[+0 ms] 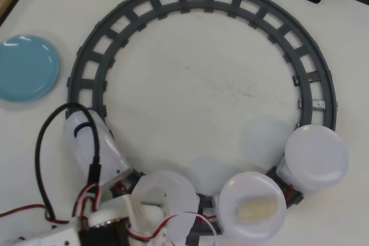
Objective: Pick up the sushi from the Shinkansen and put it on the blue dish
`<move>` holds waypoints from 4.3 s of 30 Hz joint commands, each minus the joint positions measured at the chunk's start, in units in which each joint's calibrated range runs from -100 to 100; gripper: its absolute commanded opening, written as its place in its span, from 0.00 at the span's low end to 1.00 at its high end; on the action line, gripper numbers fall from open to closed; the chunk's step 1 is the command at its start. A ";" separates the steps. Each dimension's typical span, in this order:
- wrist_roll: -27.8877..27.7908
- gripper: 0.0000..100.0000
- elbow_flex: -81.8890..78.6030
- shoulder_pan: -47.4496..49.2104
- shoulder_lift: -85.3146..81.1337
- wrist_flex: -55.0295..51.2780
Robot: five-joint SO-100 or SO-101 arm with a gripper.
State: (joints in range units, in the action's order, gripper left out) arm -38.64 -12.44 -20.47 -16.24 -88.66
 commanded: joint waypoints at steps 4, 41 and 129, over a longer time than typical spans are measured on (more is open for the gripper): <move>0.15 0.28 16.14 -2.94 9.97 -0.47; -2.46 0.32 30.48 -3.91 24.66 -5.48; 15.84 0.04 12.44 61.14 -2.80 -9.05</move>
State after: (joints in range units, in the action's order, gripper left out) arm -24.26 -0.09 33.88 -16.58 -98.15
